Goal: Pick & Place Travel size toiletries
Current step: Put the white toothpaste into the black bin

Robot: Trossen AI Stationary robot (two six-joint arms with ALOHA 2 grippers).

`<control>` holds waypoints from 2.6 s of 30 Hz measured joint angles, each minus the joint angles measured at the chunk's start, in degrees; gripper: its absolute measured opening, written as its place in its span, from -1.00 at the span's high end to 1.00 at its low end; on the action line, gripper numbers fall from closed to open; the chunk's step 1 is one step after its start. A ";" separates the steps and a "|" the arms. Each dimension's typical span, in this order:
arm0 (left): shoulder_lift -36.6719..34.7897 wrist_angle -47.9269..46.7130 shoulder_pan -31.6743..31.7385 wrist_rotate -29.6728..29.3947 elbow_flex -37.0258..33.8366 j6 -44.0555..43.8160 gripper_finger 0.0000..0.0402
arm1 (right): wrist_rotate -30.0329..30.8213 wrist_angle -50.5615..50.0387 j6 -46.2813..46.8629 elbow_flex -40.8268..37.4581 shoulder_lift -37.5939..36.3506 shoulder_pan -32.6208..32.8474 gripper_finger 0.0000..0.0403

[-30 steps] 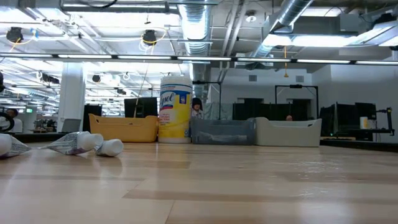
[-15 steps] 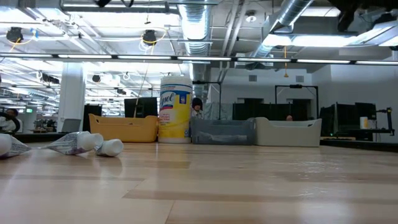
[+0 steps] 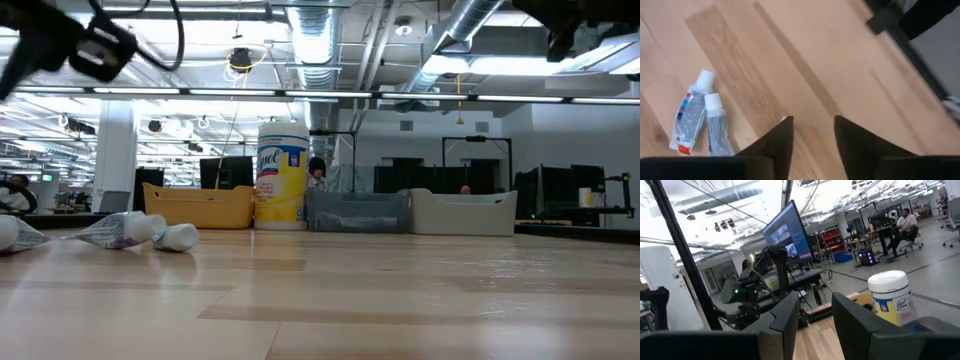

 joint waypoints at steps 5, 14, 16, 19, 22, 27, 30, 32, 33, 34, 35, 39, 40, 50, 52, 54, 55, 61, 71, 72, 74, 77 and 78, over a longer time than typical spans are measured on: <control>2.92 4.29 -0.51 -1.15 -2.61 -0.04 0.04 | -2.92 -1.62 -2.88 -0.07 -1.83 0.02 0.47; 6.73 8.80 -0.29 -1.26 -3.94 -0.02 -0.16 | -8.99 2.46 0.83 -11.80 -5.52 0.04 0.79; 7.79 9.45 -0.25 -1.52 -3.92 0.03 -0.15 | -9.45 6.42 1.61 -15.27 -5.23 0.10 0.89; 9.46 10.33 -0.25 -2.26 -3.93 1.12 -0.13 | -10.54 10.20 2.79 -20.47 -5.51 0.09 0.98; 11.29 10.88 -0.25 -3.36 -3.94 1.79 -0.11 | -11.86 12.41 3.37 -22.56 -5.55 0.09 0.95; 13.77 11.66 -0.25 -4.13 -3.94 1.81 -0.09 | -13.48 11.49 1.69 -22.56 -4.78 0.86 0.99; 14.57 11.83 -0.25 -4.17 -3.94 1.91 -0.09 | -13.60 7.44 1.04 -22.56 -4.80 1.88 0.99; 14.62 12.62 -0.25 -4.62 -4.44 1.92 -0.08 | -13.22 5.56 1.87 -22.58 -4.45 2.60 0.99; 14.31 13.12 -0.25 -4.72 -5.18 1.88 -0.08 | -13.17 5.69 1.94 -22.58 -4.07 2.92 0.99; 14.04 13.74 -0.25 -4.78 -6.08 1.66 -0.08 | -13.13 5.59 2.41 -22.58 -3.44 3.24 0.99; 13.75 14.14 -0.25 -4.95 -7.04 1.60 -0.08 | -13.08 5.48 2.79 -22.58 -3.21 3.52 0.99; 13.37 14.75 -0.25 -4.95 -9.77 1.55 -0.08 | -12.97 5.44 3.98 -22.58 -2.73 3.54 1.00; 13.37 14.91 -0.25 -4.95 -10.20 1.54 -0.08 | -12.95 5.46 4.49 -22.58 -2.76 3.54 0.99; 13.38 18.79 -0.25 -5.94 -10.84 5.00 -0.07 | -12.93 5.44 6.39 -22.60 -2.83 3.32 0.97; 13.37 18.73 -0.25 -5.95 -10.84 6.43 -0.02 | -12.93 5.44 6.39 -22.60 -2.81 3.32 0.98; 13.37 18.80 -0.25 -5.96 -11.11 7.32 0.06 | -12.93 5.44 6.39 -22.60 -2.81 3.32 0.98; 13.38 18.79 -0.25 -5.94 -11.35 7.43 0.11 | -12.93 5.43 6.39 -22.60 -2.81 3.32 0.98; 13.30 19.51 -0.29 -5.40 -12.35 7.43 0.48 | -12.93 5.42 6.39 -22.62 -2.81 3.32 0.98; 12.86 20.09 -0.29 -6.04 -12.36 7.52 0.62 | -12.93 5.39 6.39 -22.62 -2.79 3.32 0.97; 12.54 20.04 -0.15 -7.15 -12.24 7.56 0.61 | -12.93 5.39 6.39 -22.62 -2.79 3.32 0.97; 11.42 20.32 0.49 -9.27 -11.59 7.54 0.61 | -12.93 5.39 6.39 -22.64 -2.79 3.32 0.97; 8.39 20.37 2.53 -12.07 -10.97 8.99 0.62 | -12.93 5.39 6.39 -22.64 -2.79 3.32 0.97; 7.38 20.48 3.61 -12.68 -10.63 10.24 0.63 | -12.93 5.39 6.39 -22.64 -2.79 3.32 0.97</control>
